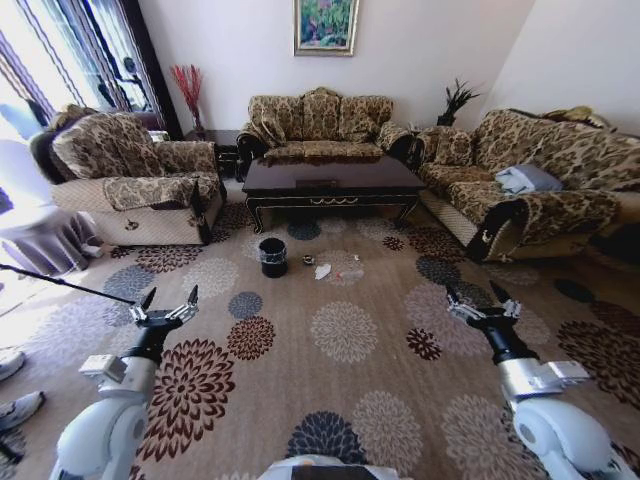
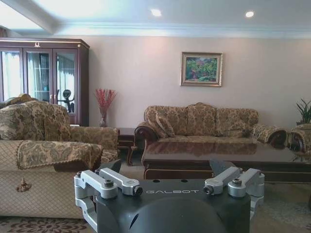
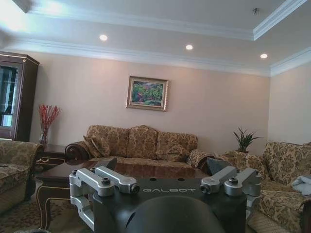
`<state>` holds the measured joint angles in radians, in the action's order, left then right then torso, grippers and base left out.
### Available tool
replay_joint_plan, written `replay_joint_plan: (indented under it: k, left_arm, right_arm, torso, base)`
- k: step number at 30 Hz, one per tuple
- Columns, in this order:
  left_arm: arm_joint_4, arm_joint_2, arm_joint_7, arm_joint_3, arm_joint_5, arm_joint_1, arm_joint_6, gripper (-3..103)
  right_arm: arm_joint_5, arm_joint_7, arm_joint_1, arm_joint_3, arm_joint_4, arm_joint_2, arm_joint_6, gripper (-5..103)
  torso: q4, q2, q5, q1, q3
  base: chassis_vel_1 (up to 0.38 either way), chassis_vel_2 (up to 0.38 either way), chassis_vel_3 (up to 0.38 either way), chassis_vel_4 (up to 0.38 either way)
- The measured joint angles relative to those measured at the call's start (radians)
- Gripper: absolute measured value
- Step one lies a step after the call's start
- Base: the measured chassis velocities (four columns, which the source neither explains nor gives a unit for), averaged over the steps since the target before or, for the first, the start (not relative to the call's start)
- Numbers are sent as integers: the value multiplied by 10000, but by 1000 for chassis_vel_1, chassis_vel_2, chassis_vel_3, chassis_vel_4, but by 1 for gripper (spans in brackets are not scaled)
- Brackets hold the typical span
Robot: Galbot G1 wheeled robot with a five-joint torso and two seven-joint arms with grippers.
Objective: Move to the front of the table and pick up the trash from the floor, then place it into the trash bin.
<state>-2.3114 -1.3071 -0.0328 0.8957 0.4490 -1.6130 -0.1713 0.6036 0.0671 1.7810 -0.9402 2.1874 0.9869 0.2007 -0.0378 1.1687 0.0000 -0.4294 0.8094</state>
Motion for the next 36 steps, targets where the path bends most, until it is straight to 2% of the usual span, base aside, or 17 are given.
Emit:
replay_joint_plan:
  k: [6,11,18,23,36]
  left_arm:
    - [58,12,165,-2,-201,-129,257,100]
    - [64,-79,673,-8,-181,-175,247,100]
    - [28,-147,746,0,-200,-327,111,100]
    - [-47,-161,774,27,-243,-406,97,100]
    - [39,-331,784,-26,-434,-508,155,100]
  right_arm:
    - [-78,-403,174,-159,-89,4,243,100]
    - [-64,-441,163,-163,-98,4,351,100]
    - [-62,-422,154,-142,-122,35,396,100]
    - [-98,-395,158,-122,-122,74,397,100]
    - [-235,-247,213,-112,-142,204,411,100]
  torso:
    - [-1,0,1,0,0]
    - [-1,0,1,0,0]
    - [-2,-9,0,3,-4]
    - [-2,-176,1,81,-88]
    - [-2,-939,0,426,-508]
  base:
    - [0,0,0,0]
    - [0,0,0,0]
    - [0,0,0,0]
    - [0,0,0,0]
    - [0,0,0,0]
